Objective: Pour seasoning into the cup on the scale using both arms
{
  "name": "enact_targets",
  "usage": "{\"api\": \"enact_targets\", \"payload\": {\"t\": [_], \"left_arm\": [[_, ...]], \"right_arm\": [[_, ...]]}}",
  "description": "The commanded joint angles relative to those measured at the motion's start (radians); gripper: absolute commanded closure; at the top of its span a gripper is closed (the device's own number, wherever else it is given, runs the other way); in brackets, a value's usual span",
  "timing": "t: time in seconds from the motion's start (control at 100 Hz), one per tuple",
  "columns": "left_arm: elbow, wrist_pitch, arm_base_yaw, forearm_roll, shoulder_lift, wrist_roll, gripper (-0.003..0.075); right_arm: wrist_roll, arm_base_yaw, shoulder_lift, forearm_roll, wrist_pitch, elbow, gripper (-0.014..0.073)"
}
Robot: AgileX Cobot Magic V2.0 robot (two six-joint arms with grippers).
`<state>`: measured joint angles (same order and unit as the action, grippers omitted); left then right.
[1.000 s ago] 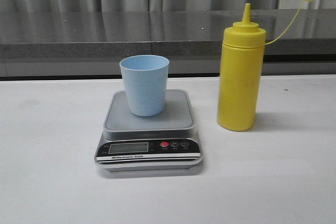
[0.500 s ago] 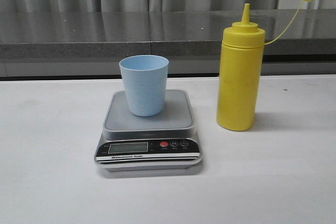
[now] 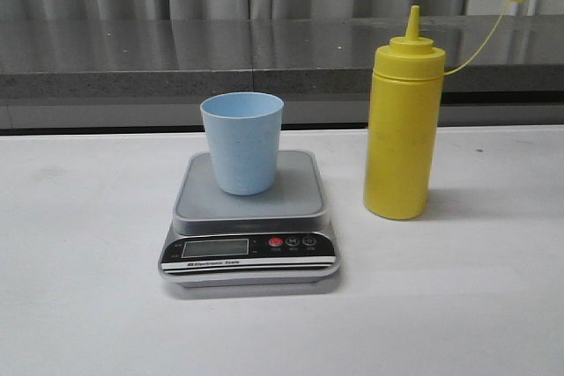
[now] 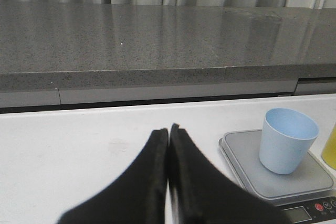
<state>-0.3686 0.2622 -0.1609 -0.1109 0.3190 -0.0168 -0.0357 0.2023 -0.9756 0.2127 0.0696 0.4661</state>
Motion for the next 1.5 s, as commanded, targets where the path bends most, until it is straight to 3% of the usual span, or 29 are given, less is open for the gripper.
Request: {"api": "enact_targets", "payload": {"t": [0.0,0.32,0.55,0.62,0.76,0.88,0.95,1.21,1.49], "left_arm": [[-0.028,-0.076,0.001,-0.004,0.006,0.004,0.074],[-0.028,-0.076,0.001,-0.004,0.006,0.004,0.074],[-0.028,-0.076,0.001,-0.004,0.006,0.004,0.074],[-0.028,-0.076,0.001,-0.004,0.006,0.004,0.074],[-0.028,-0.076,0.001,-0.004,0.006,0.004,0.074],[-0.028,-0.076,0.001,-0.004,0.006,0.004,0.074],[-0.028,-0.076,0.001,-0.004,0.006,0.004,0.074],[-0.028,-0.076,0.001,-0.004,0.006,0.004,0.074],[-0.028,-0.076,0.001,-0.004,0.006,0.004,0.074]], "right_arm": [[0.004,0.033,-0.031,0.003,-0.111,0.035,0.066],[0.004,0.091,-0.152,-0.067,-0.216,0.025,0.0659],[0.004,0.1,-0.228,-0.085,-0.46,-0.07,0.0653],[0.004,0.1,-0.239,-0.112,-0.552,-0.112,0.0613],[0.004,0.1,-0.249,-0.213,-0.739,-0.193,0.0394],[0.004,0.1,-0.249,-0.284,-0.868,-0.236,0.0065],[0.004,0.1,-0.249,-0.294,-0.897,-0.241,-0.008],[0.004,0.1,-0.309,-0.298,-0.967,-0.241,-0.0054],[0.004,0.1,-0.548,-0.302,-1.262,-0.232,-0.0054]]}}
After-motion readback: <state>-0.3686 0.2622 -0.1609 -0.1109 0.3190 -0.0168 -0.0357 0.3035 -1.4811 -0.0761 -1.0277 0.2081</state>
